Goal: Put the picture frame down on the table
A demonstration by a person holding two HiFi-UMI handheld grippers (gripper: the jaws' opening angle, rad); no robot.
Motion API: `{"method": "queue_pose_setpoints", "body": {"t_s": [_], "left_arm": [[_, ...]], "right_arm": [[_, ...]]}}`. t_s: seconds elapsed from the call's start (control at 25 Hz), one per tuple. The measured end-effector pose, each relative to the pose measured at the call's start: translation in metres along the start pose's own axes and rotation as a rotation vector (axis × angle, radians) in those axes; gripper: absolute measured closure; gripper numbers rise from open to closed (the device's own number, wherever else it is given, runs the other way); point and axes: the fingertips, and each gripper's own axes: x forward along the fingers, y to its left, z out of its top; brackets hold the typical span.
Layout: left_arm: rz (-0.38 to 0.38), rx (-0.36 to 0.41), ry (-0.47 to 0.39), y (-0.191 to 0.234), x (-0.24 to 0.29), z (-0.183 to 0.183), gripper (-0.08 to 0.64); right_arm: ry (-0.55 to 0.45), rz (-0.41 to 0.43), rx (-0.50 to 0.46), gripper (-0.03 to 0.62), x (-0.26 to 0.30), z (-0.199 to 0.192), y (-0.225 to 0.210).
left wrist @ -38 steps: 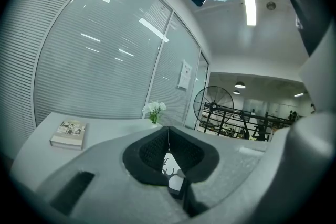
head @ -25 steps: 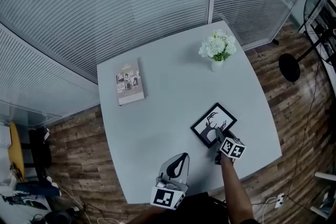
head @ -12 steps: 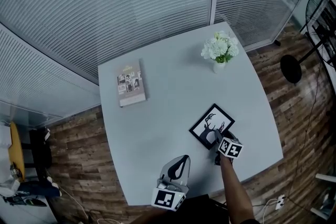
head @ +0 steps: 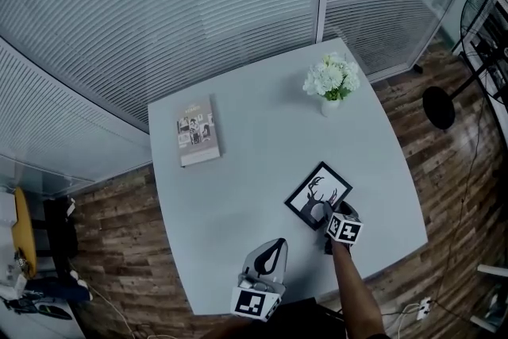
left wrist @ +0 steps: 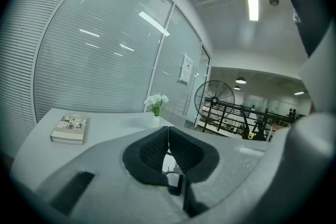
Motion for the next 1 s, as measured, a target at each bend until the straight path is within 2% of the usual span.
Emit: {"method": "queue_pose_setpoints", "body": {"t_s": [0.12, 0.48, 0.68, 0.84, 1.0], "left_arm": [[-0.001, -0.008, 0.005, 0.0, 0.0, -0.001, 0.545], [0.001, -0.006, -0.002, -0.004, -0.006, 0.0, 0.545], [0.007, -0.006, -0.061, -0.011, -0.013, 0.011, 0.545], [0.005, 0.003, -0.081, -0.019, -0.019, 0.014, 0.545], [0.008, 0.008, -0.107, -0.03, -0.027, 0.023, 0.545]], "right_arm": [[0.001, -0.007, -0.039, 0.356, -0.002, 0.004, 0.002], [-0.018, -0.007, -0.034, 0.357, -0.012, 0.008, 0.003], [-0.021, 0.011, -0.045, 0.363, -0.026, 0.004, 0.007], [-0.029, 0.024, -0.072, 0.45, -0.042, 0.001, 0.009], [-0.043, 0.047, -0.079, 0.507, -0.063, -0.002, 0.013]]}}
